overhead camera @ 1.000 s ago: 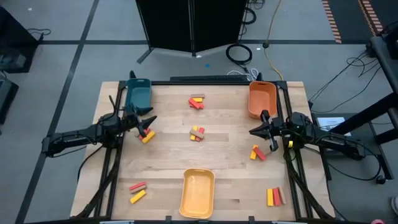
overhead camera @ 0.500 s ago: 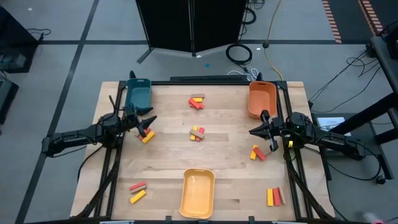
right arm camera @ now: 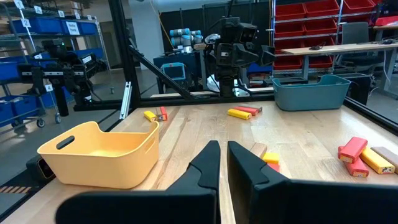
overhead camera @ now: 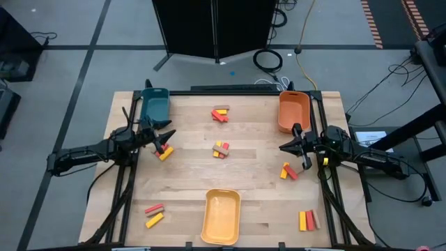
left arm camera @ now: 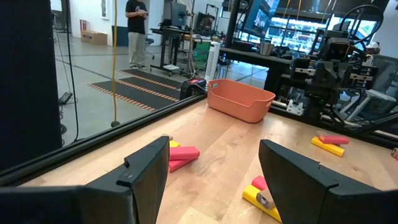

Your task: Sort blocks

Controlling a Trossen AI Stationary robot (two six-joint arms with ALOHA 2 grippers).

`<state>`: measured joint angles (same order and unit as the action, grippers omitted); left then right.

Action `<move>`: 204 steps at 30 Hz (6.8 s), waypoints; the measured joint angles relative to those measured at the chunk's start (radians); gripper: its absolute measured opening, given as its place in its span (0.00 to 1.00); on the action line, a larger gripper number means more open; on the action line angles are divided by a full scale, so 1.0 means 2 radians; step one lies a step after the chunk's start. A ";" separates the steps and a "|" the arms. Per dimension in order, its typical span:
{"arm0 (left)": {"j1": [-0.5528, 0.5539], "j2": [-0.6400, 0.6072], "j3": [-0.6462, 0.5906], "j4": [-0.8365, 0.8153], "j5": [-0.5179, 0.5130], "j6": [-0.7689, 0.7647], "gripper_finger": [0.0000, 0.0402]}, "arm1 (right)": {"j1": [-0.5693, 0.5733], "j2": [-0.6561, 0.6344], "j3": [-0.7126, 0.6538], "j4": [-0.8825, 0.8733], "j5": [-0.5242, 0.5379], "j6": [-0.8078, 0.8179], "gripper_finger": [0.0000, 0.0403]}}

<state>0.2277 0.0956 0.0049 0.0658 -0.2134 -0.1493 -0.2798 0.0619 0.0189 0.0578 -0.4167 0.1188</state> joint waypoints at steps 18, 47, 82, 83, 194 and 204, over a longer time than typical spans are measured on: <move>0.000 0.000 0.000 0.000 0.000 0.000 0.61 | 0.000 0.000 0.000 0.000 0.000 0.000 0.00; 0.000 0.000 0.000 0.009 -0.012 0.009 0.61 | 0.000 0.000 0.000 0.025 0.029 0.028 0.00; -0.014 0.169 0.224 -0.250 0.065 -0.132 0.61 | 0.000 0.257 0.128 0.133 0.094 0.085 0.21; -0.018 0.192 0.240 -0.269 0.057 -0.144 0.61 | 0.000 0.272 0.149 0.111 0.094 0.074 0.24; -0.258 0.632 0.461 -0.101 0.113 -0.380 0.22 | 0.000 0.486 0.299 -0.033 0.090 -0.079 0.38; -0.386 0.760 0.472 0.050 -0.037 -0.588 0.22 | 0.000 0.486 0.299 -0.073 0.090 -0.080 0.38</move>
<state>-0.5445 1.6146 0.9480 0.1661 -0.2884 -1.3252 -0.2798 1.0340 0.6174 -0.0878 -0.2375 -0.0422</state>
